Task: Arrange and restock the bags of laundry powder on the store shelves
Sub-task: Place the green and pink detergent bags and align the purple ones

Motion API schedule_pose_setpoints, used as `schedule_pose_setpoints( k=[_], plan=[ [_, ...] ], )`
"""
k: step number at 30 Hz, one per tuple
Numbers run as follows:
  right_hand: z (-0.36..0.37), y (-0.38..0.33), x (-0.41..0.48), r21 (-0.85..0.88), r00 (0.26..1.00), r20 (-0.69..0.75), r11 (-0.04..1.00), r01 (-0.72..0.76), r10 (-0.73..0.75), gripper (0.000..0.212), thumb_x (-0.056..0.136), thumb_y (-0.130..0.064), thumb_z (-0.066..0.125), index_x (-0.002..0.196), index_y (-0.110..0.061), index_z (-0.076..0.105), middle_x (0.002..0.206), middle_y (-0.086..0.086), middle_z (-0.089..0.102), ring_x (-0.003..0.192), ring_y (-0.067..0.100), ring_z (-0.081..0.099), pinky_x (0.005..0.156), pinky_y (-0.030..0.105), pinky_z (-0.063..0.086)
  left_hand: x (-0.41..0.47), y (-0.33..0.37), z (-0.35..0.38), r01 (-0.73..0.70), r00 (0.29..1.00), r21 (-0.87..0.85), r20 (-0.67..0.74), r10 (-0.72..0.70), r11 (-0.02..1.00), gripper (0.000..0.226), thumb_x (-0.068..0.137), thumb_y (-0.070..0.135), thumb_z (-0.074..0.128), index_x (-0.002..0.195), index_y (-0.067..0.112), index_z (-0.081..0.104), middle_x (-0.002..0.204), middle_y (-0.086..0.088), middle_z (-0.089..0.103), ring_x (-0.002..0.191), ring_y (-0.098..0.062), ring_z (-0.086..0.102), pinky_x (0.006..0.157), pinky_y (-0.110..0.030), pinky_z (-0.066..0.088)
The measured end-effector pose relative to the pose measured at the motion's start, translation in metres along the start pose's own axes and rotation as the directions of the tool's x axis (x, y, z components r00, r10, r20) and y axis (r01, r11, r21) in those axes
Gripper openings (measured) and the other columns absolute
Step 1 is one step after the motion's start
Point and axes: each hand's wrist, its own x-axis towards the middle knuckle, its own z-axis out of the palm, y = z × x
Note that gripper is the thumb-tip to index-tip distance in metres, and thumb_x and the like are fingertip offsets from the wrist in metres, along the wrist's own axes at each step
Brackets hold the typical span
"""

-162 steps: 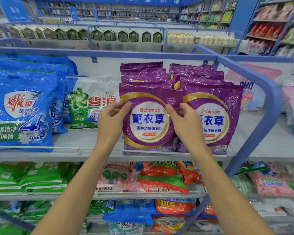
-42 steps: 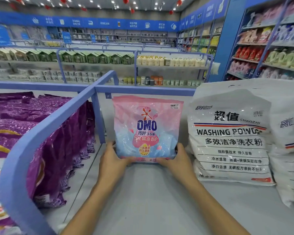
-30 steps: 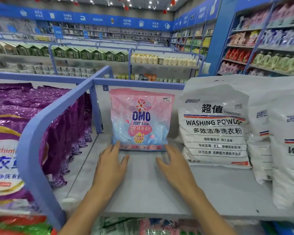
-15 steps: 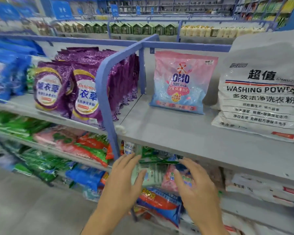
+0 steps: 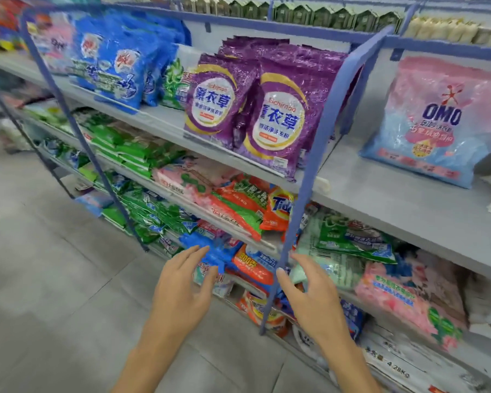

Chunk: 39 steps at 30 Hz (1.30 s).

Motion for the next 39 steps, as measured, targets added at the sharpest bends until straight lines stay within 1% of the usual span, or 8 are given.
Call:
schedule_pose_setpoints(
  k=[5,9,17,23,26,29,32,39],
  plan=[
    [0.049,-0.026,0.018,0.030,0.995,-0.045,0.996,-0.082,0.084,0.054,0.098,-0.055,0.058,0.148,-0.035,0.048,0.150,-0.019,0.046,0.141,0.005,0.042,0.117,0.038,0.039,0.019,-0.053,-0.017,0.005,0.997,-0.007,0.071,-0.005,1.000,0.048,0.091,0.037,0.067,0.133,0.014,0.066,0.136,-0.002,0.064,0.130,-0.023,0.055,0.110,-0.031,0.036],
    [0.054,-0.022,0.019,0.012,0.984,-0.090,0.988,-0.151,0.151,0.050,0.098,-0.055,0.058,0.144,-0.038,0.051,0.143,-0.025,0.048,0.131,0.002,0.047,0.106,0.030,0.042,0.041,-0.060,0.002,-0.108,0.977,-0.042,0.179,0.114,0.993,0.045,0.096,0.038,0.064,0.134,0.014,0.065,0.136,-0.003,0.063,0.130,-0.023,0.054,0.109,-0.027,0.032],
    [0.002,0.047,0.031,-0.050,0.912,-0.295,0.948,-0.313,0.286,0.053,0.100,-0.045,0.060,0.148,-0.023,0.051,0.152,-0.004,0.051,0.140,0.016,0.045,0.110,0.034,0.036,0.059,0.012,0.080,-0.291,0.881,-0.187,0.329,0.339,0.938,0.047,0.098,0.033,0.063,0.142,0.017,0.057,0.143,0.001,0.056,0.137,-0.018,0.044,0.115,-0.029,0.032],
    [-0.047,0.135,0.085,-0.044,0.807,-0.457,0.897,-0.440,0.373,0.067,0.093,-0.062,0.056,0.144,-0.020,0.046,0.129,0.011,0.061,0.116,0.031,0.060,0.095,0.044,0.052,0.075,0.074,0.188,-0.199,0.851,-0.255,0.434,0.296,0.946,0.056,0.102,0.043,0.053,0.151,0.018,0.043,0.149,-0.003,0.052,0.138,-0.022,0.046,0.111,-0.035,0.038],
    [-0.064,0.178,0.111,-0.073,0.764,-0.474,0.846,-0.528,0.437,0.085,0.079,-0.090,0.039,0.122,-0.017,0.051,0.117,0.008,0.064,0.087,0.029,0.065,0.069,0.034,0.052,0.092,0.090,0.239,-0.109,0.882,-0.237,0.424,0.204,0.965,0.062,0.104,0.046,0.047,0.156,0.015,0.035,0.154,-0.010,0.047,0.140,-0.028,0.045,0.111,-0.038,0.039],
    [-0.069,0.198,0.120,-0.093,0.755,-0.535,0.862,-0.498,0.378,0.069,0.089,-0.070,0.049,0.140,-0.026,0.036,0.129,0.019,0.059,0.099,0.034,0.065,0.083,0.039,0.053,0.107,0.098,0.285,0.019,0.909,-0.243,0.407,0.085,0.970,0.067,0.104,0.048,0.047,0.156,0.010,0.030,0.154,-0.017,0.044,0.139,-0.034,0.044,0.108,-0.040,0.040],
    [-0.074,0.215,0.126,-0.210,0.811,-0.531,0.889,-0.406,0.245,0.057,0.096,-0.059,0.050,0.141,-0.024,0.048,0.139,0.010,0.049,0.105,0.008,0.039,0.082,0.029,0.035,0.114,0.102,0.318,0.068,0.938,-0.223,0.347,0.014,0.973,0.070,0.101,0.053,0.048,0.154,0.008,0.033,0.148,-0.021,0.049,0.137,-0.039,0.043,0.110,-0.050,0.041],
    [-0.078,0.193,0.150,-0.261,0.773,-0.524,0.796,-0.546,0.358,0.082,0.084,-0.082,0.051,0.123,-0.010,0.056,0.112,0.016,0.064,0.107,0.038,0.064,0.077,0.038,0.042,0.119,0.122,0.356,-0.052,0.982,-0.131,0.173,0.075,0.990,0.070,0.104,0.047,0.033,0.147,-0.007,0.038,0.133,-0.026,0.059,0.122,-0.042,0.052,0.109,-0.046,0.028]
  ],
)
